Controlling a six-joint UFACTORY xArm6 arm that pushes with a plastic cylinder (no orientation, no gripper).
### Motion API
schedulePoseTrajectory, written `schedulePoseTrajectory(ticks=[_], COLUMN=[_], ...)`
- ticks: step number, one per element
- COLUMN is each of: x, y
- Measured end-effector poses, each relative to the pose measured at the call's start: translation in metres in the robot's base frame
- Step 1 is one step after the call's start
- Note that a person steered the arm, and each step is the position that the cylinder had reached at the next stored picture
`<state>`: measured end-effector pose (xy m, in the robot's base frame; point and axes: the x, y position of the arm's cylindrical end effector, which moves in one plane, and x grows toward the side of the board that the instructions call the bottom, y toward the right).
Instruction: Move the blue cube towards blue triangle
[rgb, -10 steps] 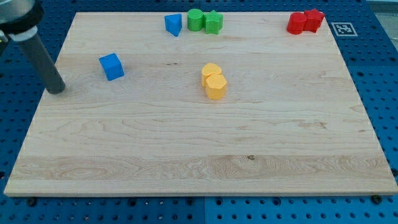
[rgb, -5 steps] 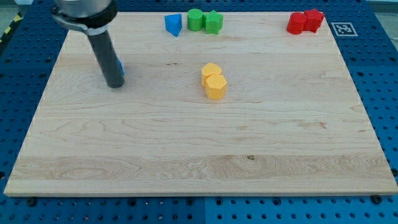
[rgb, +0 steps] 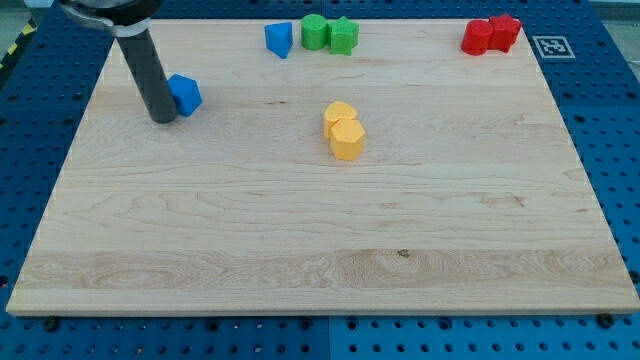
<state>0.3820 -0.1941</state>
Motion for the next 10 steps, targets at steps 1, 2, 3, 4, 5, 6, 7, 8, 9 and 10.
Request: schedulePoseTrajectory(ticks=[1, 2, 3, 4, 5, 6, 7, 8, 9, 10], x=[-0.013, -0.027, -0.034, -0.039, -0.049, -0.056, -0.056, -0.060, -0.067, -0.078], y=[0.002, 0.008, 0.022, 0.045, 0.056, 0.056, 0.056, 0.052, 0.041, 0.040])
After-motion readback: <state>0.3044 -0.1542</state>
